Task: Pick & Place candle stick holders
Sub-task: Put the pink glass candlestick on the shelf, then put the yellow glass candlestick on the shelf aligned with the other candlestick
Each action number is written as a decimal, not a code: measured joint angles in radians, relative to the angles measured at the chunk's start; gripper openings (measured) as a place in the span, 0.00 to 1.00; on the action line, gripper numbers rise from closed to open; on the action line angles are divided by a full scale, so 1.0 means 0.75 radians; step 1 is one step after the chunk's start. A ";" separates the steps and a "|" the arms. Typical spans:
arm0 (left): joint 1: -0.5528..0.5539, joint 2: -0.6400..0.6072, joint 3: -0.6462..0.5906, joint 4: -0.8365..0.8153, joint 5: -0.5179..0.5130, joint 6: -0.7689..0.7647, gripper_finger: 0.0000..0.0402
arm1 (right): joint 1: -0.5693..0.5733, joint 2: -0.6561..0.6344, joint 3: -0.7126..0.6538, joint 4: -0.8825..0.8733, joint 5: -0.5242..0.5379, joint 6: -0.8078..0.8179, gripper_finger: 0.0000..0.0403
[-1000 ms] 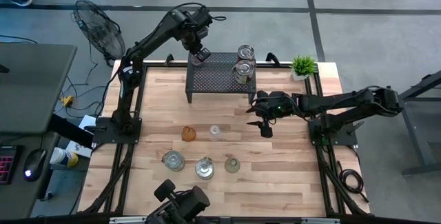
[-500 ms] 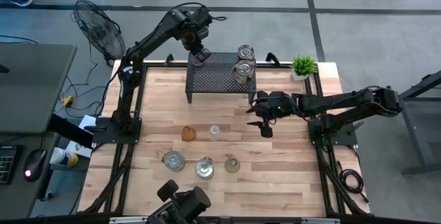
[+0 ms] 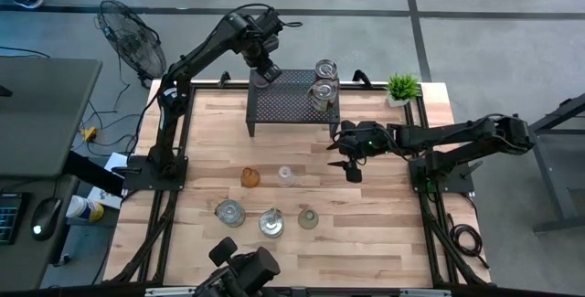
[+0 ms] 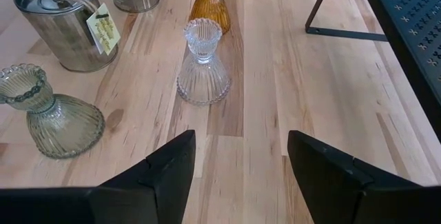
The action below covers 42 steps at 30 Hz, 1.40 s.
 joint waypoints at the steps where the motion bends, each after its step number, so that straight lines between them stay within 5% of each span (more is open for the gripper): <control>1: 0.000 0.000 0.000 0.000 0.000 0.006 0.28 | 0.000 0.000 0.000 0.000 0.000 0.001 0.56; 8: -0.017 0.000 0.000 0.024 -0.013 0.036 0.35 | 0.000 0.000 0.000 -0.001 -0.001 0.001 0.56; 42: -0.024 -0.009 0.058 -0.016 -0.045 0.034 0.35 | -0.001 0.000 0.000 -0.030 -0.001 0.004 0.56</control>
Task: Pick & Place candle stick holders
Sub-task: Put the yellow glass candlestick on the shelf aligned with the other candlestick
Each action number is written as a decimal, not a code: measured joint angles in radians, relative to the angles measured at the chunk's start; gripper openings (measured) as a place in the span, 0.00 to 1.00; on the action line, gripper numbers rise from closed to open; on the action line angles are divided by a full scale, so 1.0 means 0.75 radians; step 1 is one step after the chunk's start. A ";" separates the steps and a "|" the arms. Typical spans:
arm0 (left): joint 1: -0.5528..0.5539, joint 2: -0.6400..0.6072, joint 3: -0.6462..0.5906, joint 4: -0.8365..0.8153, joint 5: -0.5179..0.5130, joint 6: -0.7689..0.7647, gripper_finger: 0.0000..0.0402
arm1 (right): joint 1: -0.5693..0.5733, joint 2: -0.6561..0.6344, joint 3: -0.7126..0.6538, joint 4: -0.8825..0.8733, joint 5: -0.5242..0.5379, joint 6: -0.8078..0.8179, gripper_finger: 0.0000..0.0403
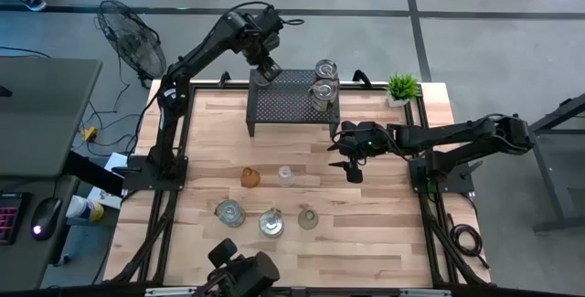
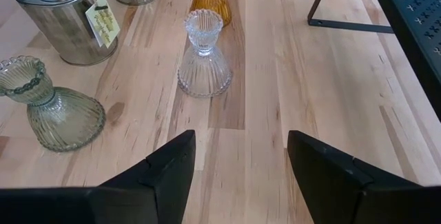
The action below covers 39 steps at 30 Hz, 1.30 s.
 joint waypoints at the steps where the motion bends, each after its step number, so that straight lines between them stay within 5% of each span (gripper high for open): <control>1: -0.001 0.000 0.000 -0.005 0.001 0.000 0.35 | 0.000 0.000 0.000 0.000 0.000 0.000 0.56; 20: -0.082 -0.151 -0.001 -0.054 -0.090 -0.011 0.35 | 0.000 0.000 0.000 -0.009 0.001 -0.001 0.56; 39: -0.448 -0.333 -0.016 -0.139 -0.153 -0.203 0.35 | -0.035 0.000 0.000 -0.079 0.017 -0.007 0.56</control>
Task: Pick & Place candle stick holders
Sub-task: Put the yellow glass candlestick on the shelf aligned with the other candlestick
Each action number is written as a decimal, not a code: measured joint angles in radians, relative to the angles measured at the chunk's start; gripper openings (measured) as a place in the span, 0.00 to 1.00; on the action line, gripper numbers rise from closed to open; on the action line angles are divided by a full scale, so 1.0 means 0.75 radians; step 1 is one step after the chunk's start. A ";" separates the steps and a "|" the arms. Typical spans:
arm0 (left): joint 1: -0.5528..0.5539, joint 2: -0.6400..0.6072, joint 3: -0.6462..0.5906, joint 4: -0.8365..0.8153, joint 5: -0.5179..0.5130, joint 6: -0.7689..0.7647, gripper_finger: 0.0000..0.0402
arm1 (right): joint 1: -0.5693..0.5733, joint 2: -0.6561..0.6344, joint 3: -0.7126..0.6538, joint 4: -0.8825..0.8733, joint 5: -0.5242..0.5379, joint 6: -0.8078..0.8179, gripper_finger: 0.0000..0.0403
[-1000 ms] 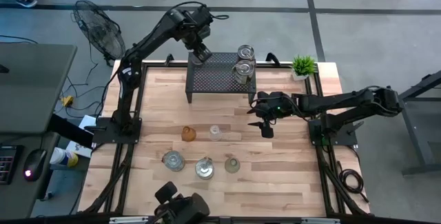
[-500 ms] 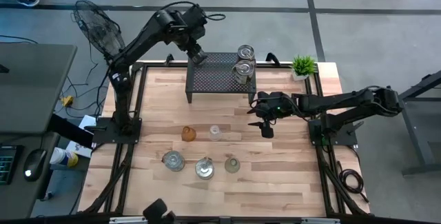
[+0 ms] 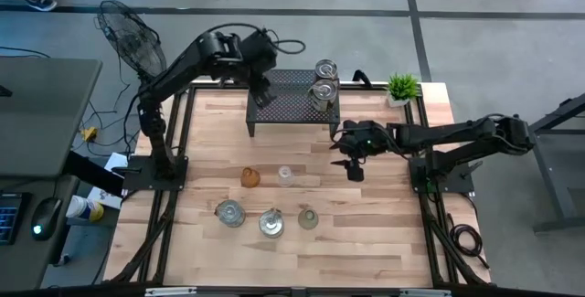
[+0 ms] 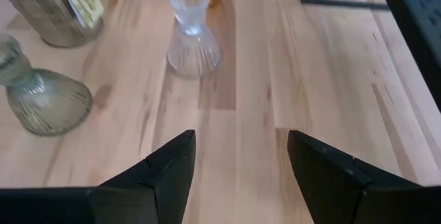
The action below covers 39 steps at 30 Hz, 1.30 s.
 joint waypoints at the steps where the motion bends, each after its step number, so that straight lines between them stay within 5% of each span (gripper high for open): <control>1: -0.020 -0.001 -0.010 0.004 -0.014 -0.016 0.35 | -0.006 0.000 0.000 -0.015 0.000 -0.001 0.56; 10: -0.188 -0.114 -0.367 0.001 -0.088 -0.206 0.35 | -0.028 0.000 0.000 -0.091 -0.007 -0.015 0.56; 22: -0.496 -0.498 -1.028 0.091 -0.195 -0.775 0.35 | -0.027 0.000 0.000 -0.108 -0.005 -0.041 0.56; 27: -0.557 -0.532 -1.249 0.124 -0.057 -1.014 0.35 | -0.027 0.000 0.000 -0.092 -0.006 -0.042 0.56; 31: -0.556 -0.514 -1.361 0.272 0.097 -1.039 0.35 | -0.027 0.000 0.000 -0.086 -0.006 -0.042 0.56; 39: -0.555 -0.472 -1.447 0.478 0.197 -1.106 0.35 | -0.027 0.000 0.000 -0.088 -0.011 -0.035 0.56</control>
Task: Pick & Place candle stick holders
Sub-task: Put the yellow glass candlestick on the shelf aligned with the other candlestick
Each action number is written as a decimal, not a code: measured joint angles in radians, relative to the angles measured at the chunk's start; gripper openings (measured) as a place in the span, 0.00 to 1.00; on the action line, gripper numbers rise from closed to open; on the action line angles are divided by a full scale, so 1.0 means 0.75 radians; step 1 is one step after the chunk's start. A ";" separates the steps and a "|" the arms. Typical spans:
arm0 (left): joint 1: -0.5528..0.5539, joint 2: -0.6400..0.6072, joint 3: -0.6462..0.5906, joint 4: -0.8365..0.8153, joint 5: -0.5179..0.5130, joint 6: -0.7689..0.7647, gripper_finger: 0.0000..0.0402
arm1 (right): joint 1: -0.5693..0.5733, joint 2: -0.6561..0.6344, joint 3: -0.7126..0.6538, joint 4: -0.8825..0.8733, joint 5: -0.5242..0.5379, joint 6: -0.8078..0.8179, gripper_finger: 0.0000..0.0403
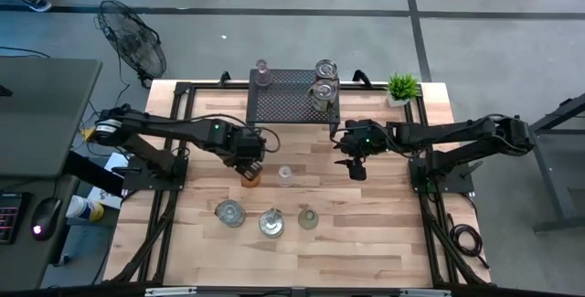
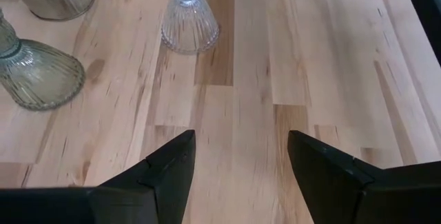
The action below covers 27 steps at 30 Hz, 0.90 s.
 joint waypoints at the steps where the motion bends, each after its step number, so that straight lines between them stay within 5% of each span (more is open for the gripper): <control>1: -0.001 0.006 -0.005 0.006 0.008 -0.020 0.35 | 0.000 0.000 0.000 0.001 -0.002 0.000 0.56; 27: 0.001 0.175 -0.084 0.100 0.008 -0.099 0.35 | 0.001 0.000 0.001 0.011 -0.005 -0.004 0.56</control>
